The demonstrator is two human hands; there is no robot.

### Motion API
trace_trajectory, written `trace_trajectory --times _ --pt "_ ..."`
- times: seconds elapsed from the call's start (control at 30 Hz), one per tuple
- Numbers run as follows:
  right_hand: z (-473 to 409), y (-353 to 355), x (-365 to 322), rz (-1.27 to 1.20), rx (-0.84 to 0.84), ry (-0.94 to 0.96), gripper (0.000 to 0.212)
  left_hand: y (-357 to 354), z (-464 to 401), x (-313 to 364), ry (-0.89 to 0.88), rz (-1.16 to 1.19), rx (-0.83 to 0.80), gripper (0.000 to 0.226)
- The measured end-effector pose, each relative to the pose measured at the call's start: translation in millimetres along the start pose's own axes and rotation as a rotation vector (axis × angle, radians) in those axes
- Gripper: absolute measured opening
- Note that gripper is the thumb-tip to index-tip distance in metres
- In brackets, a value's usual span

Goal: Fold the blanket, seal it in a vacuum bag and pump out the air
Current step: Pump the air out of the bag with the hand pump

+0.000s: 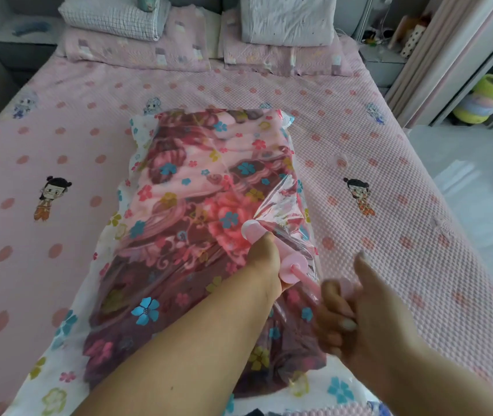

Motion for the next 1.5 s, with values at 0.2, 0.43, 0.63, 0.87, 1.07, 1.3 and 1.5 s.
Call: trace_trajectory --times 0.2,0.43,0.63,0.87,1.07,1.3,1.5 --pt "-8 5 13 -0.124 0.005 0.043 0.076 0 -1 -1 -0.020 -0.025 -0.021 0.035" --pt "-9 -3 6 -0.024 0.016 0.013 0.069 3 -1 0 -0.044 -0.022 -0.009 0.034" --pt "4 5 13 -0.161 -0.041 0.071 0.076 -2 1 2 -0.018 -0.013 0.009 0.032" --pt "-12 -17 0 -0.018 0.048 0.080 0.069 4 1 2 -0.014 0.001 0.029 0.034" --pt "7 -2 14 -0.171 -0.111 0.097 0.076 0 4 1 -0.021 -0.017 0.001 0.018" --pt "-14 -14 -2 0.046 0.080 0.120 0.065 1 -1 0 -0.014 -0.004 0.024 0.046" --pt "10 0 15 -0.150 -0.084 0.118 0.076 -1 0 -1 -0.009 -0.022 0.007 0.020"
Point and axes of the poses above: each hand's wrist, its own z-axis away from the middle knuckle, its own y-axis out of the back of the hand, x = y × z, the point moved 2 cm from there along -z, towards the middle knuckle, and after that the axes turned 9 degrees about -y, right-handed, at the moved point
